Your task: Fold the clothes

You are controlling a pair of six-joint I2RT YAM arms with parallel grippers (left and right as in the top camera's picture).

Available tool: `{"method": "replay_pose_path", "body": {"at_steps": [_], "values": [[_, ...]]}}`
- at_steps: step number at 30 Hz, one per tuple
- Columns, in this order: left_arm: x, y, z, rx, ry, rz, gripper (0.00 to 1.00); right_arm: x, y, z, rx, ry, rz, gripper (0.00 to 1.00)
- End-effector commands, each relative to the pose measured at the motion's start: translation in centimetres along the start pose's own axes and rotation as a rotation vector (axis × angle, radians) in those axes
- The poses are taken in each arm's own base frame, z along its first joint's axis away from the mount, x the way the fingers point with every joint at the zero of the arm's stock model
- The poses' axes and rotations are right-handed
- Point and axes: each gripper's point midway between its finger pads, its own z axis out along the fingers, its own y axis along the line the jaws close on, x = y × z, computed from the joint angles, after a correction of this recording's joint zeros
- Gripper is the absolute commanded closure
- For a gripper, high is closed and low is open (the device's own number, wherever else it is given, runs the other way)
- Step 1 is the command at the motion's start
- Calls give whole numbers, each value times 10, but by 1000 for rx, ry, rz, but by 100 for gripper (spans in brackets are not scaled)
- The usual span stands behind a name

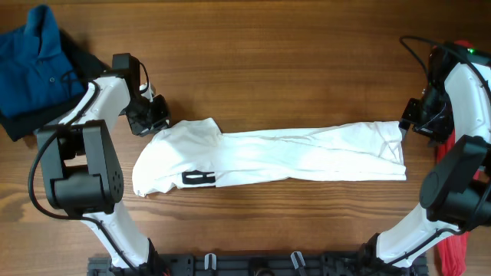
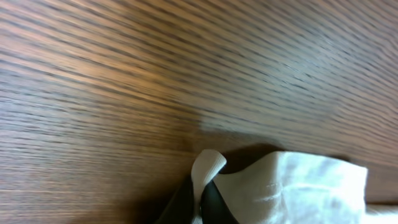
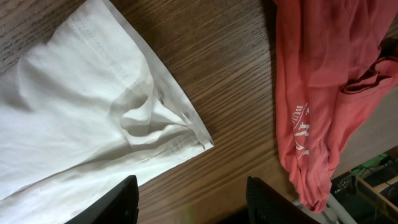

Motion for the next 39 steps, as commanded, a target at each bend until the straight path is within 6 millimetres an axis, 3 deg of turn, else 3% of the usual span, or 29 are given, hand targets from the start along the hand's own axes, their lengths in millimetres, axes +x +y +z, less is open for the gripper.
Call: {"method": "replay_pose_path", "body": {"at_steps": [1, 7, 12, 17, 20, 24, 28, 37, 39], "values": [[-3, -20, -27, 75, -59, 62, 96, 2, -1, -8, -15, -25, -4, 44], [-1, -31, -68, 104, -154, 97, 96, 2, -1, -8, -15, -25, -3, 44], [21, -30, -87, 95, -126, 88, 96, 2, -1, -8, -15, -26, -3, 44], [56, -26, -90, 94, -3, 141, 96, 2, -1, -8, -15, -25, -3, 44], [67, -23, -90, 88, 41, 172, 96, 2, -1, -8, -15, -25, -3, 44], [69, -16, -90, 48, 47, 149, 96, 3, -1, -8, -14, -20, -5, 44], [56, 26, -91, -197, -22, 11, 96, 4, -1, -8, -14, -19, -5, 44], [57, 30, -90, -213, -27, -37, 96, 4, -1, -8, -14, -19, -5, 44], [56, 30, -88, -212, -30, -35, 92, 4, -1, -8, -14, -19, -5, 44]]}}
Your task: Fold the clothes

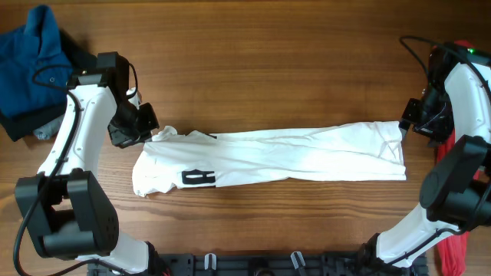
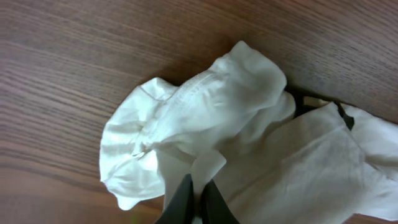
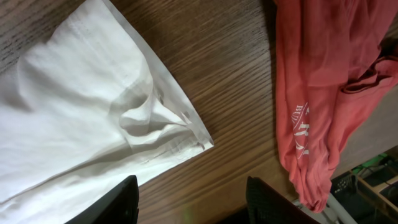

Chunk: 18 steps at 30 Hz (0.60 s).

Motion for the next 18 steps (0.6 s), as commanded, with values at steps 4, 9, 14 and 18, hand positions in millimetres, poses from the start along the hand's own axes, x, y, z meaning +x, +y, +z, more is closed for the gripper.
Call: {"method": "replay_pose_path", "body": {"at_steps": [4, 9, 14, 18], "values": [[2, 8, 3, -37, -13, -31, 83, 4, -1, -8, -14, -20, -5, 44], [1, 14, 4, -69, -21, -39, 76, 4, -1, -8, -14, -19, -5, 44], [-15, 32, 1, -175, -107, -126, 77, 4, -1, -8, -14, -20, -4, 44], [-18, 30, -3, -165, -131, -135, 81, 4, -1, -8, -14, -20, -4, 44]]}}
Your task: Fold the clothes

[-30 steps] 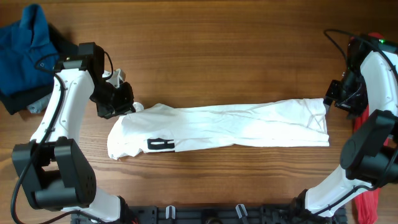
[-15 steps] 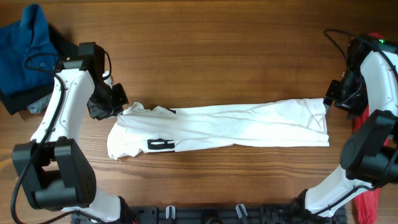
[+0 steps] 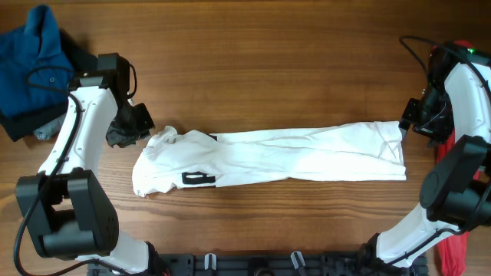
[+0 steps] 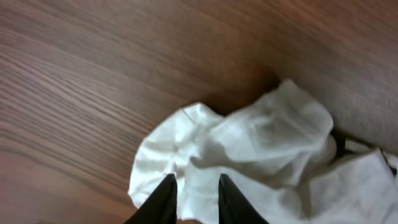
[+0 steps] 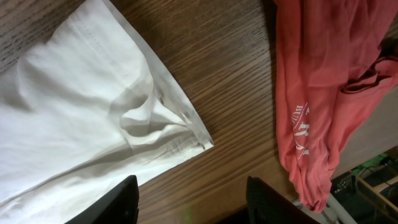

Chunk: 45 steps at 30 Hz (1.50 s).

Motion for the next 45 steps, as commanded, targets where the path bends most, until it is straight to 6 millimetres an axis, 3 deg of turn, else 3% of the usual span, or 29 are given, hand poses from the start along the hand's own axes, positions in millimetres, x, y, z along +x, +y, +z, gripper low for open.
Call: {"method": "replay_pose_path", "body": {"at_steps": [1, 3, 7, 10, 17, 21, 31, 34, 40, 45], "values": [[-3, 8, -9, -32, -45, -46, 82, 3, -1, -8, -14, -21, -4, 44], [-1, 2, -17, 11, -51, -46, 87, 3, -1, -8, -15, -23, -4, 44], [12, -34, -42, 250, -41, 9, 94, 3, -1, -8, -15, -23, -4, 44], [16, -42, -46, 272, -43, 34, 96, 3, -1, -8, -15, -23, -4, 44], [42, -67, -18, 260, -4, 131, 96, 3, -1, -8, -14, -22, -4, 44], [53, -80, 7, 258, -12, 155, 94, 3, -1, -8, -14, -21, -5, 44], [49, -40, 89, 96, -41, 54, 92, 6, -2, -8, -13, -11, -22, 41], [41, -28, 108, 81, -13, 1, 92, 2, 6, -7, -51, -22, -27, 35], [33, -7, 127, 64, 21, -85, 93, 10, 24, 11, -141, 12, -113, 30], [7, 16, 126, 88, -30, -194, 92, 25, 62, 28, -348, 44, -249, 29]]}}
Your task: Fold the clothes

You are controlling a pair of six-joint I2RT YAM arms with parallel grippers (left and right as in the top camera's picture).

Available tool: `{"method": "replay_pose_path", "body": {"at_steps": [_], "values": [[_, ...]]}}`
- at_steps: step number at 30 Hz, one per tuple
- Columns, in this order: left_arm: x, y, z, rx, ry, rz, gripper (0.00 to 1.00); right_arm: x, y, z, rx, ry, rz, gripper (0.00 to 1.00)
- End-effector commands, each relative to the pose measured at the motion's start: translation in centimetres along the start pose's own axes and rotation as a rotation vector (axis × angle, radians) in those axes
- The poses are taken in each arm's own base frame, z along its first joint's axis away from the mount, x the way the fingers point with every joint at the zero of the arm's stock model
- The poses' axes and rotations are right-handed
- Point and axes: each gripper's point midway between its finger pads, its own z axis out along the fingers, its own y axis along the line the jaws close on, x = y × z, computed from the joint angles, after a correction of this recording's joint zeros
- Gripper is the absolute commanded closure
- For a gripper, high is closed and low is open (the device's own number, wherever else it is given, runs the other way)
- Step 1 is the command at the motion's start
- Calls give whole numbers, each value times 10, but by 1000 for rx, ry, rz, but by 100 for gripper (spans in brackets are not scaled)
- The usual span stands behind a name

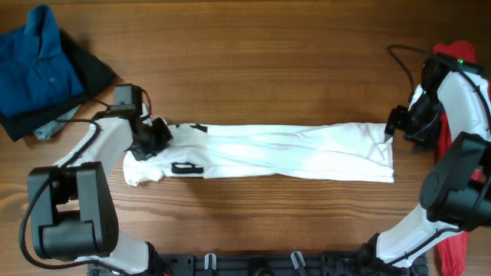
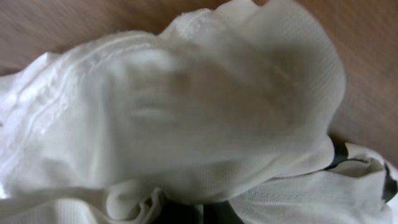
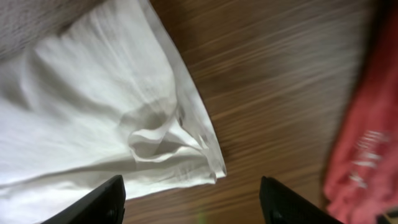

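Note:
A white garment [image 1: 284, 149] lies stretched in a long band across the middle of the table, with a black mark [image 1: 182, 167] near its left end. My left gripper [image 1: 157, 134] sits on that bunched left end. In the left wrist view white cloth [image 2: 205, 93] fills the frame, and the left gripper [image 2: 202, 214] looks shut on a fold of it. My right gripper [image 1: 393, 126] is at the garment's right end. In the right wrist view the right gripper [image 3: 194, 205] is wide open above the hem corner [image 3: 205, 155].
A blue shirt [image 1: 38, 61] lies on dark clothing [image 1: 96, 73] at the back left corner. A red garment [image 1: 453, 57] hangs at the table's right edge, and shows blurred as red cloth [image 3: 367, 155]. Bare wooden table [image 1: 268, 61] lies behind the white garment.
My left gripper was open just left of the bunched end and now sits on it, shut on a fold. The garment has shifted slightly left. My right gripper has moved a little left toward the hem.
My left gripper first held a bit of white cloth at the garment's upper left, and still held it further left a moment later. Then it was open beside the bunched end. Now it is shut on that end again, and the right gripper, still until now, has shifted.

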Motion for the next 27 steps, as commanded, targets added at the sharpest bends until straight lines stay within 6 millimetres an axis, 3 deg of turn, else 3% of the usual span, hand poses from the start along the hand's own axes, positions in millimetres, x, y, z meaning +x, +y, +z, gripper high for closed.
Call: {"method": "replay_pose_path", "body": {"at_steps": [1, 4, 8, 15, 22, 27], "values": [[-8, 72, 23, -199, -7, -140, 92, 9, 34, 5, -204, -5, -130, 29], [-20, 77, 17, -171, -24, -179, 90, 9, 39, 11, -234, -8, -130, 21], [-21, 64, 16, -84, 2, -167, 68, 16, 68, 7, -413, -9, -230, 9], [-14, 60, 16, -85, 29, -154, 66, 31, 76, 26, -467, 29, -240, 8], [-7, 64, 16, -103, 55, -159, 66, 29, 76, 55, -463, -3, -193, 9], [-6, 64, 16, -105, 60, -160, 66, 36, 86, 67, -482, -2, -212, 14]]}}
